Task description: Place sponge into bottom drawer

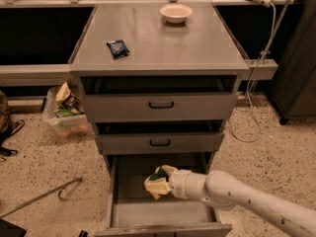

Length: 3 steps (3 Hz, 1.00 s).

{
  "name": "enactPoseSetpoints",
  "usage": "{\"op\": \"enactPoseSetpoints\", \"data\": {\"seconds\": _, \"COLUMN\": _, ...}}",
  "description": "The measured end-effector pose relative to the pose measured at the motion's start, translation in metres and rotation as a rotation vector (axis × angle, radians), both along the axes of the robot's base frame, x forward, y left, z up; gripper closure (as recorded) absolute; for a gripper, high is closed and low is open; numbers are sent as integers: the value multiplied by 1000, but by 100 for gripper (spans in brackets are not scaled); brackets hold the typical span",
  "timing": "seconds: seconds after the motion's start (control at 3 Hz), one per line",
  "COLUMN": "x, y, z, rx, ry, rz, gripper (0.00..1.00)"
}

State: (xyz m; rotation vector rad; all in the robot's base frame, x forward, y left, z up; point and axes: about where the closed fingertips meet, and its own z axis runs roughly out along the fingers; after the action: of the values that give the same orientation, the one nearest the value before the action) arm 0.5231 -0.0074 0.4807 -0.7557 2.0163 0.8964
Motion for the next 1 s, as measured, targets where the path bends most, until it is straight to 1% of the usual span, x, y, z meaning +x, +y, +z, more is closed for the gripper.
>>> {"op": "enactPoseSetpoints", "data": {"seconds": 0.33, "x": -24, "y": 39, "z": -90, "rx": 26, "ry": 77, "rz": -43, "gripper": 100}}
{"op": "enactPoseSetpoints", "data": {"seconds": 0.67, "x": -16, "y": 58, "z": -164, "rx": 15, "ry": 124, "rz": -148, "gripper": 100}}
{"op": "enactPoseSetpoints", "data": {"seconds": 1.0, "x": -19, "y": 61, "z": -181, "rx": 19, "ry": 144, "rz": -183, "gripper": 100}}
